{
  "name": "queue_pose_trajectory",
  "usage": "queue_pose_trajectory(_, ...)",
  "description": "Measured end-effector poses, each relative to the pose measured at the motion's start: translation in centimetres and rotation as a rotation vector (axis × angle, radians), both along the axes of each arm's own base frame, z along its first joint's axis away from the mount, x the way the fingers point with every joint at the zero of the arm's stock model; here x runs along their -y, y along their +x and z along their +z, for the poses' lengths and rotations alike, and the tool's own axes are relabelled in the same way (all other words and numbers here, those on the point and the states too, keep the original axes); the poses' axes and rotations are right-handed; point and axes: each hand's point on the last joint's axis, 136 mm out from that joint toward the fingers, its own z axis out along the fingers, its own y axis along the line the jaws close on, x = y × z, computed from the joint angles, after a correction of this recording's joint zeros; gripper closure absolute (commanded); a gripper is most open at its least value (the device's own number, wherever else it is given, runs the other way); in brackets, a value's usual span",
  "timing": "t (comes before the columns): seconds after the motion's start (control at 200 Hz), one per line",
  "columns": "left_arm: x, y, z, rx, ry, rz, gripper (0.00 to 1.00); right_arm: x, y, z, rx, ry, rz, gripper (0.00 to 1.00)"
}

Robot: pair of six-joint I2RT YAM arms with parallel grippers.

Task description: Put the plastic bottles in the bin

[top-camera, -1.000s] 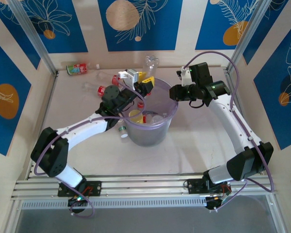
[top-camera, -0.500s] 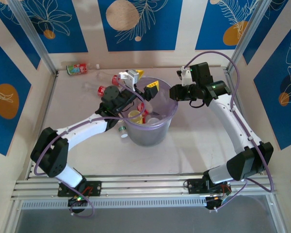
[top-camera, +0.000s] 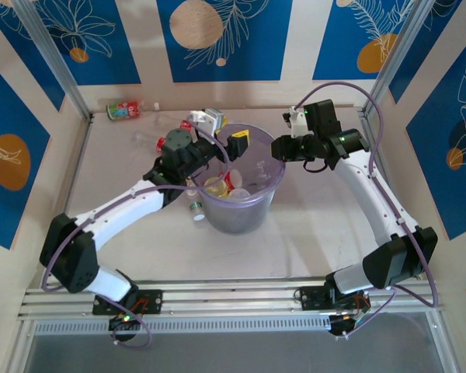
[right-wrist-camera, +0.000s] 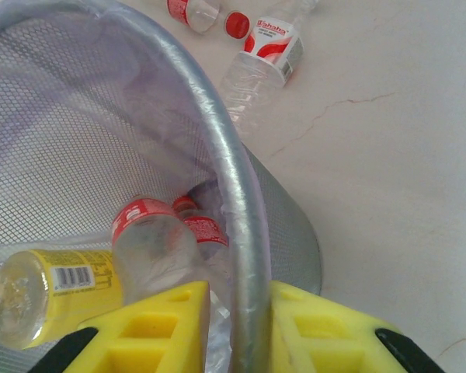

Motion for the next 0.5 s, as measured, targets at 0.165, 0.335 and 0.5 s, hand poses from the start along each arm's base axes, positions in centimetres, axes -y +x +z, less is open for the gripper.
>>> queue_pose_trajectory(0.165,-3.7,-1.6,4.3,-0.007,-0.002,0.091,0.16,0.0,0.0,0.0,0.0,0.0,0.0,0.76)
queue_pose_trajectory(0.335,-10.3,-2.5,6.0,-0.077,-0.021,0.246,0.11,0.1,0.0,0.0,0.0,0.0,-0.002,0.77)
queue_pose_trajectory(0.5,-16.9,-1.9,3.2,-0.241,-0.021,0.42,0.0,0.2,0.1,0.0,0.0,0.0,-0.005,0.77)
